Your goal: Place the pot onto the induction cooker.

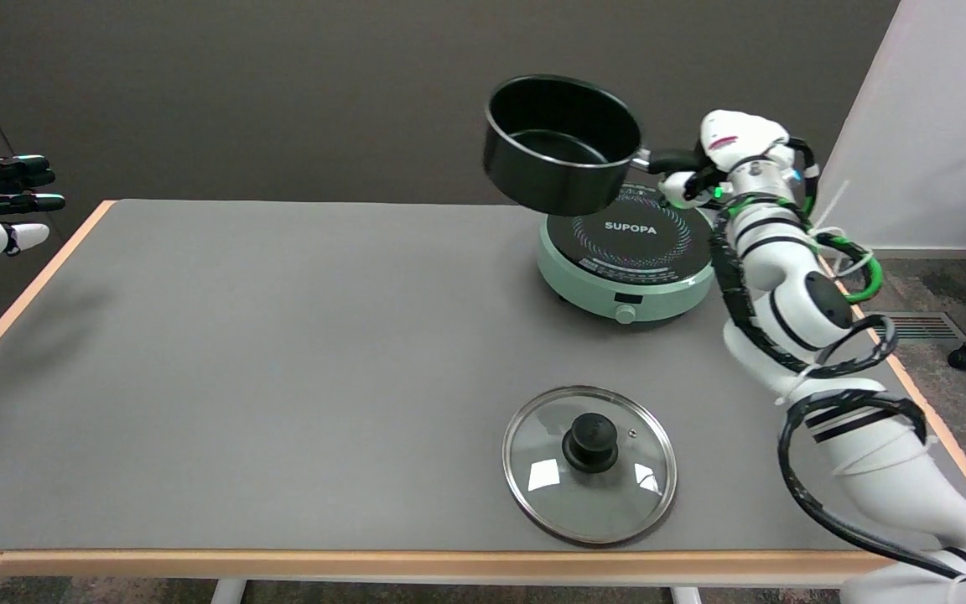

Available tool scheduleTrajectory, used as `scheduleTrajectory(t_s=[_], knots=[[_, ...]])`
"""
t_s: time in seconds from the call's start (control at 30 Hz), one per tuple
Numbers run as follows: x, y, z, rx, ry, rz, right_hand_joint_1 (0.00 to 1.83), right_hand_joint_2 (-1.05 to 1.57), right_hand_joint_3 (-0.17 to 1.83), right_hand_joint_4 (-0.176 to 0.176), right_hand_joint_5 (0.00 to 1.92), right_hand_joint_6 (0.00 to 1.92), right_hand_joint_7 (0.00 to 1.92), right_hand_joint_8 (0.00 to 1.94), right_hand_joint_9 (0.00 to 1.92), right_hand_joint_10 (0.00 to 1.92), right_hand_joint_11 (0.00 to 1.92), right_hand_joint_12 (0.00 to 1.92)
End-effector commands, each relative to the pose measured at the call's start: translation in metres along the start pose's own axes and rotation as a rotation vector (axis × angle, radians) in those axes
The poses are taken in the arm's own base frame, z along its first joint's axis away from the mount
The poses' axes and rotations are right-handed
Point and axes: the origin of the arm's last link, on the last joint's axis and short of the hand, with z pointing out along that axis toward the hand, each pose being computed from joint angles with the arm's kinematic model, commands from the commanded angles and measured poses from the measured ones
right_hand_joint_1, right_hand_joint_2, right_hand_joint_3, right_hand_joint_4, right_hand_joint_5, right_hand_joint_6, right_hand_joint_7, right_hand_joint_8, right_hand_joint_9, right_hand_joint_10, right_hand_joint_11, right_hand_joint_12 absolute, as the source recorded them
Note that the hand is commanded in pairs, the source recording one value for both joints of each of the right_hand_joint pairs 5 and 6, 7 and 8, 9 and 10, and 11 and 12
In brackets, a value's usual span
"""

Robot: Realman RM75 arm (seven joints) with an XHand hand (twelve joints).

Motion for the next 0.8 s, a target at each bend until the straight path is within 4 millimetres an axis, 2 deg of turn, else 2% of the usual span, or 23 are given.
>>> scheduleTrajectory(t_s=[0.03, 0.5, 0.8], knots=[[-0.008, 0.073, 0.004, -0.131, -0.063, 0.021, 0.88, 1.48, 0.53, -0.030, 1.92, 1.92, 1.92, 1.92, 1.92, 1.92, 1.92, 1.92], [-0.031, 0.081, 0.012, -0.142, -0.158, 0.025, 0.88, 1.48, 0.52, -0.030, 1.92, 1.92, 1.92, 1.92, 1.92, 1.92, 1.92, 1.92], [-0.028, 0.091, 0.015, -0.174, -0.156, 0.007, 0.88, 1.48, 0.52, -0.028, 1.92, 1.92, 1.92, 1.92, 1.92, 1.92, 1.92, 1.92]])
